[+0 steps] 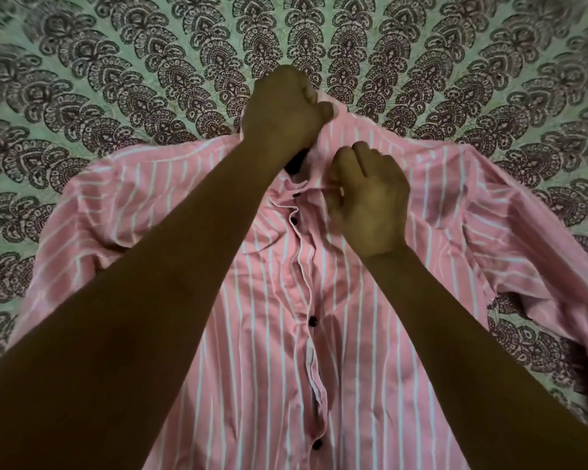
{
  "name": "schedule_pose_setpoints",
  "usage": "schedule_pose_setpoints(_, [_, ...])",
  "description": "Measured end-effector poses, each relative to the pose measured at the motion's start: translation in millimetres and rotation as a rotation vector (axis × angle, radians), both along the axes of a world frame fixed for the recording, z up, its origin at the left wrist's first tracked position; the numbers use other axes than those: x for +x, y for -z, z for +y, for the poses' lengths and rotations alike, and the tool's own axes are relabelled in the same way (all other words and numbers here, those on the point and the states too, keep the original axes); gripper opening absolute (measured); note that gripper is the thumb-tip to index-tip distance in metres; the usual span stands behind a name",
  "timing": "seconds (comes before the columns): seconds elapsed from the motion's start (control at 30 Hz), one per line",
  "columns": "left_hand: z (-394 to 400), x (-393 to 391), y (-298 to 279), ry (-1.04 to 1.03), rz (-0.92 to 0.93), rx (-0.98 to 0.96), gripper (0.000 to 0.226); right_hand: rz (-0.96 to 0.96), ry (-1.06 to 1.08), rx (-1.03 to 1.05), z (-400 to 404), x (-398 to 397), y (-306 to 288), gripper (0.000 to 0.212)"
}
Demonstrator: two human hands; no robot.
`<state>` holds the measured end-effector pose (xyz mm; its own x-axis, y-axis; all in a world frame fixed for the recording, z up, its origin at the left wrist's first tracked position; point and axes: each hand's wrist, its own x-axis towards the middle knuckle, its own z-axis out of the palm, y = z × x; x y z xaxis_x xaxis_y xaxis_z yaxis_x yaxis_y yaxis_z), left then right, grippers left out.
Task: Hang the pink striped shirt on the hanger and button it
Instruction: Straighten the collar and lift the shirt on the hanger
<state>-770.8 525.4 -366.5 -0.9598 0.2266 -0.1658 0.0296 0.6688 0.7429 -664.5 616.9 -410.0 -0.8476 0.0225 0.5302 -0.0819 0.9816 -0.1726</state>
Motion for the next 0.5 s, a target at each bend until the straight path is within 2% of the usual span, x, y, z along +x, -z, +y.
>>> schedule_pose_setpoints(0.07, [1,-1,4,0.002,0.004,0.054,0.03,-0.038,-0.042,0.051,-4,-3,4,0.028])
schedule_pose_setpoints(0.13, [-5,-1,4,0.02,-0.066,0.114,0.023,-0.147,-0.126,0.09,-4,0,11,0.026])
schedule_pose_setpoints(0.23, [-26,-4,3,0.056,-0.077,0.077,0.008,-0.293,-0.319,-0.033,5,11,17,0.017])
schedule_pose_setpoints(0.37, [-55,1,-4,0.255,-0.092,-0.043,0.034,-0.202,-0.166,-0.364,16,15,1,0.028])
schedule_pose_setpoints(0.43, [-64,2,-9,0.394,-0.097,-0.161,0.043,-0.221,-0.173,-0.356,19,0,-8,0.044])
schedule_pose_setpoints(0.5, [-70,0,-10,0.538,-0.051,-0.295,0.045,-0.345,-0.323,-0.22,22,-20,-17,0.046])
